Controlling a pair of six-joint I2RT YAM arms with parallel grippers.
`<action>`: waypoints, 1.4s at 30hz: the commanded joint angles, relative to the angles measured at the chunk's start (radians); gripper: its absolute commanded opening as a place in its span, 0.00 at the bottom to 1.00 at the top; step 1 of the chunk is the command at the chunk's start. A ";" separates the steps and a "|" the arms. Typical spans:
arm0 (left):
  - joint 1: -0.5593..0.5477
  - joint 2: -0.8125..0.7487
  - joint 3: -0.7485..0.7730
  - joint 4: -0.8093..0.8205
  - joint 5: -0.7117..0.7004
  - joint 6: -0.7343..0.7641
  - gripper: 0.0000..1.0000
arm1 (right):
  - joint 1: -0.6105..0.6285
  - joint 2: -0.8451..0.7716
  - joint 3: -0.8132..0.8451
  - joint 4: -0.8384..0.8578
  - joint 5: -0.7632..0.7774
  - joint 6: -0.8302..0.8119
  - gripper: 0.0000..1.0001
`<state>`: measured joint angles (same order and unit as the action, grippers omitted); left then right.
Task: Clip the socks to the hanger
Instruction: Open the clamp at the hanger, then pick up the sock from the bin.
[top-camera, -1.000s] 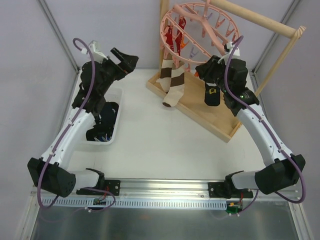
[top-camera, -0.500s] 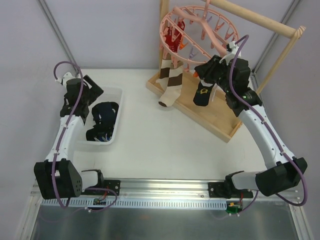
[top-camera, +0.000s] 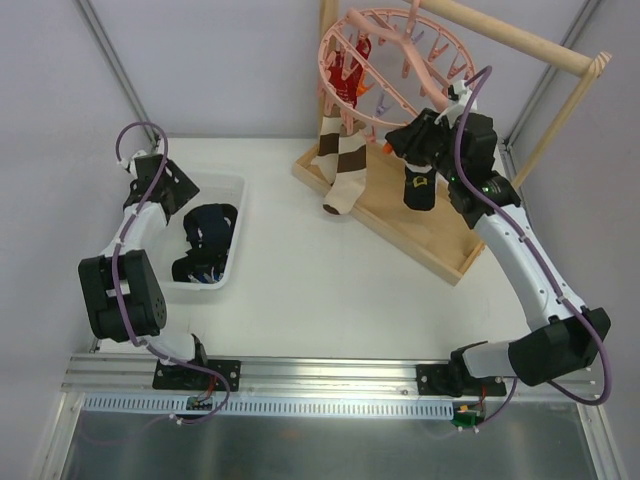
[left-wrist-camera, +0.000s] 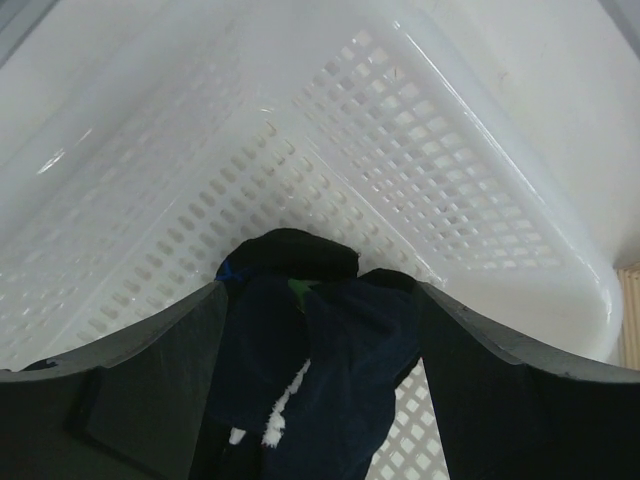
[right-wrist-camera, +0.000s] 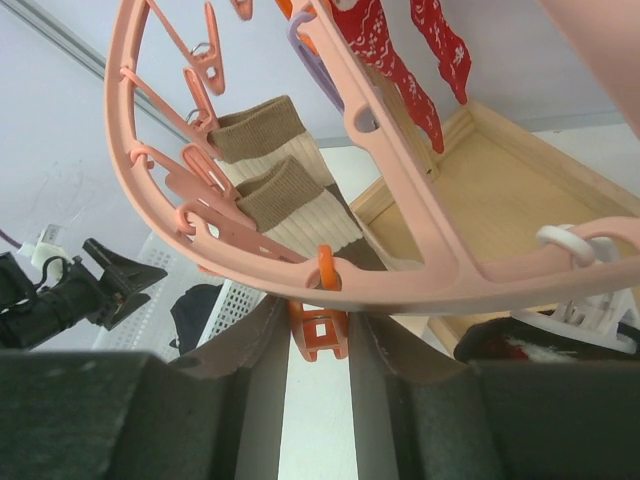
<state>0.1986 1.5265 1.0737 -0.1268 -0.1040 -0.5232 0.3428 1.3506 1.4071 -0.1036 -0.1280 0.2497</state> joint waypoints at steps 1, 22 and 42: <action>0.015 0.041 0.049 0.038 0.055 0.055 0.75 | -0.008 0.019 0.055 -0.024 -0.033 0.007 0.01; -0.011 -0.039 -0.179 0.220 0.297 -0.084 0.65 | -0.016 0.021 0.062 -0.039 0.004 -0.017 0.01; -0.041 -0.016 -0.215 0.193 0.260 -0.086 0.59 | -0.018 0.018 0.067 -0.051 0.011 -0.018 0.01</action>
<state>0.1684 1.5146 0.8730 0.0628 0.1642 -0.5926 0.3351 1.3720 1.4364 -0.1394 -0.1276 0.2241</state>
